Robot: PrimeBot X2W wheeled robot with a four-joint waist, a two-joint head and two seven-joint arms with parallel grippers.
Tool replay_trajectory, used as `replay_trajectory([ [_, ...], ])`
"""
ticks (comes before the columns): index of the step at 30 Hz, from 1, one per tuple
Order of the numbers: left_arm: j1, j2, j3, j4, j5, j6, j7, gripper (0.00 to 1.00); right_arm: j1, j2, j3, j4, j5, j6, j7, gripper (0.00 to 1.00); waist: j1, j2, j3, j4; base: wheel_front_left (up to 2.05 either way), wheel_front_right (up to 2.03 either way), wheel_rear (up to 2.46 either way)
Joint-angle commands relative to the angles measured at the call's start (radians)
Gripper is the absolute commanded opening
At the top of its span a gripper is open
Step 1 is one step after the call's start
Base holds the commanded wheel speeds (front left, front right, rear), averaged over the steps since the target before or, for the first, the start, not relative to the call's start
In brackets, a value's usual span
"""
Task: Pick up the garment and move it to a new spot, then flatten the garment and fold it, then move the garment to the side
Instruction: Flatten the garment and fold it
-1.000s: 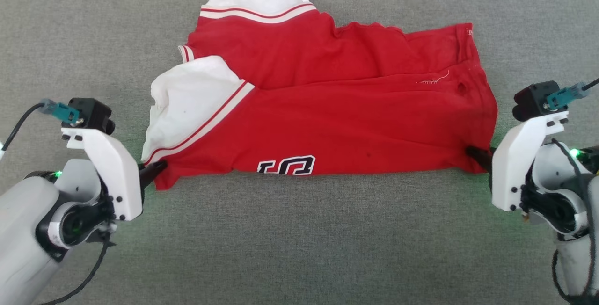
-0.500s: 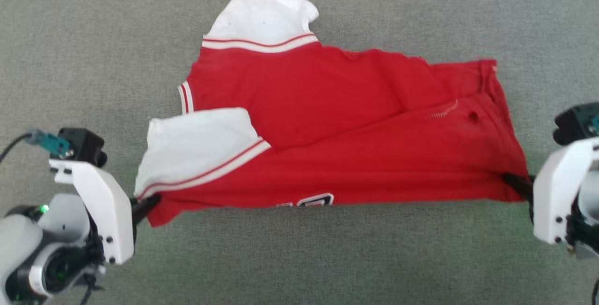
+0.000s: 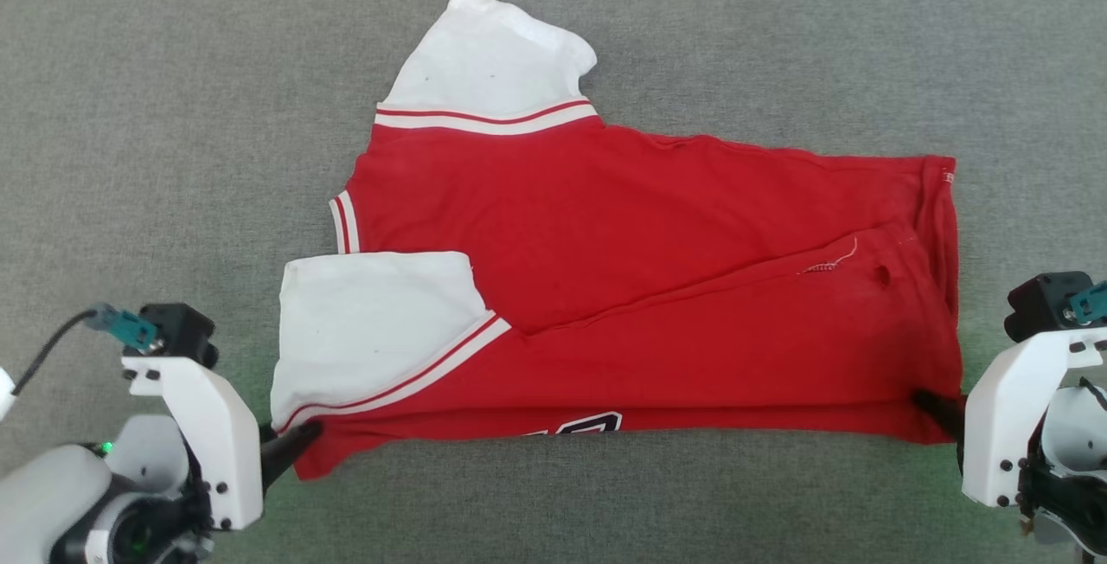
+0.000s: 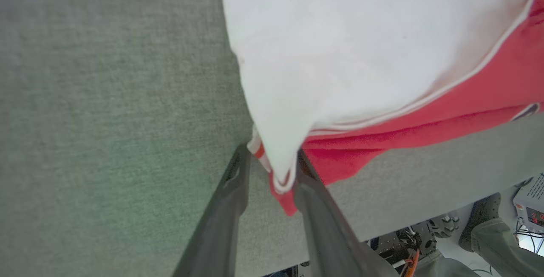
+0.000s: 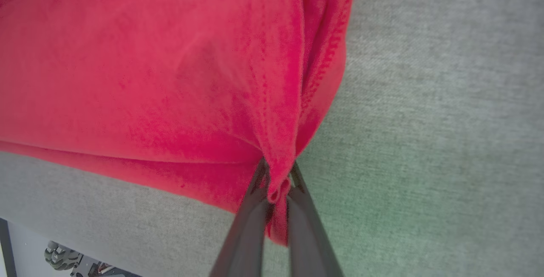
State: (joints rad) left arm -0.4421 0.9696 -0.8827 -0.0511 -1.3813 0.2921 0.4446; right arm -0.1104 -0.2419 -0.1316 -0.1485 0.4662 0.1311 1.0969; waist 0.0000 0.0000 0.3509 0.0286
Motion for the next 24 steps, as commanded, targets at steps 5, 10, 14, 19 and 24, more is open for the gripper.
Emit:
replay_trajectory([
  [5,-0.041,0.029,0.025,0.017,0.004,-0.014,0.005,1.00,-0.016,0.002,0.007,-0.003,-0.003,-0.001,-0.066,1.00,0.0000,0.0000,-0.018,-0.015,0.00,0.00,0.00],
  [10,-0.097,0.123,0.060,-0.055,0.031,0.007,0.047,1.00,-0.018,0.032,-0.019,-0.086,0.000,-0.001,-0.163,1.00,0.0000,0.0000,-0.033,-0.051,0.00,0.00,0.00],
  [14,-0.166,0.161,0.079,-0.071,0.072,-0.008,0.073,1.00,-0.029,0.052,-0.012,-0.145,-0.016,-0.001,-0.263,1.00,0.0000,0.0000,-0.031,-0.092,0.00,0.00,0.00],
  [19,-0.281,0.137,0.098,-0.009,0.140,-0.075,0.070,1.00,-0.049,0.092,0.013,-0.187,-0.054,-0.001,-0.440,1.00,0.0000,0.0000,-0.017,-0.154,0.00,0.00,0.00],
  [24,-0.410,0.078,0.096,0.106,0.222,-0.171,0.064,1.00,-0.068,0.142,0.029,-0.190,-0.117,-0.001,-0.651,1.00,0.0000,0.0000,0.007,-0.219,0.00,0.00,0.00],
])
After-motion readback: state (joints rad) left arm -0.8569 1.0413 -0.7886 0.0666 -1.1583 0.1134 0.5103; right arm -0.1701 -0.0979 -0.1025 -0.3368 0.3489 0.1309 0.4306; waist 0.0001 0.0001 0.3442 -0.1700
